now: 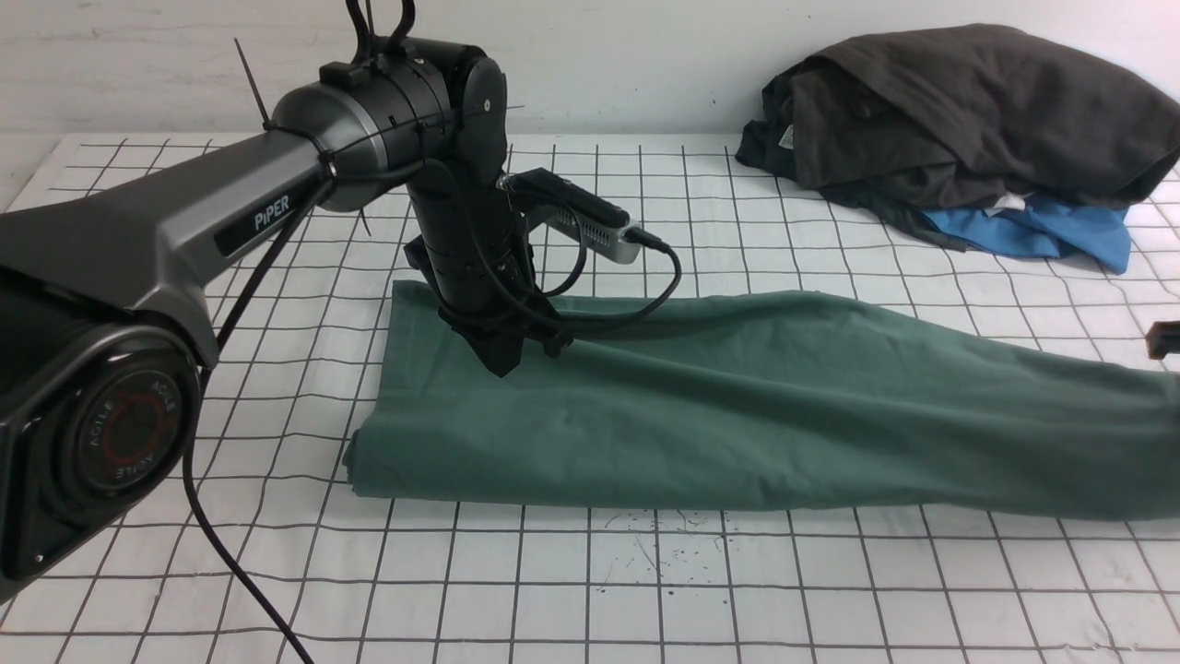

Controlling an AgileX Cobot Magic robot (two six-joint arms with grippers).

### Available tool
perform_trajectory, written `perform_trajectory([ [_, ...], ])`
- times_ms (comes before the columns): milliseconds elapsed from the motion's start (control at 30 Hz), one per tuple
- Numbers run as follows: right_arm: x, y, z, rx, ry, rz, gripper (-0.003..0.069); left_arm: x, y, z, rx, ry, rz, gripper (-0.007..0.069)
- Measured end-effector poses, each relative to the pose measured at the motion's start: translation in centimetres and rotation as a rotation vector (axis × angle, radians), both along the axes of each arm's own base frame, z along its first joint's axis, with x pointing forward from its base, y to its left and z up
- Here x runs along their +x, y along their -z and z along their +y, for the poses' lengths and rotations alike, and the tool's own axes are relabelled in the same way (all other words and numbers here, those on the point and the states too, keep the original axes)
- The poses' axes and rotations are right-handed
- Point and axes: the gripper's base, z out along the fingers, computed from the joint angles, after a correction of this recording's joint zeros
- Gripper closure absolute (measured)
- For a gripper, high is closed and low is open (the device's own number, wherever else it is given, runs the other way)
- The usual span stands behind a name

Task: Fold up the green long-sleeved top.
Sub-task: Use the right arm to drag the right edge of the fabric to the left and folds it over the left edge

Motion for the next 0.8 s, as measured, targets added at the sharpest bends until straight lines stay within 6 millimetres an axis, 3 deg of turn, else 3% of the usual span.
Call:
perform_trajectory([
  [200,-0.4,0.7,-1.7,0.033,0.069,0.004,0.0067,0.0,0.0,0.0,0.000,0.002,0.000,0.0632],
  [400,-0.5,2.8,-2.2,0.083,0.077,0.043,0.0064,0.0,0.0,0.0,0.001,0.006,-0.001,0.0632],
  [567,-0.2,3.1,-2.0,0.144,0.046,0.030,0.0120,0.0,0.0,0.0,0.001,0.008,-0.001,0.0632],
  [667,-0.1,3.2,-1.7,0.179,0.011,0.017,0.0239,0.0,0.0,0.0,0.001,0.008,-0.001,0.0632],
  [700,-0.1,3.2,-1.7,0.178,0.009,0.017,0.0239,0.0,0.0,0.0,0.001,0.008,-0.001,0.0632],
  [800,-0.1,2.9,-1.7,0.171,-0.016,0.015,0.0444,0.0,0.0,0.0,0.001,0.009,-0.002,0.0632],
])
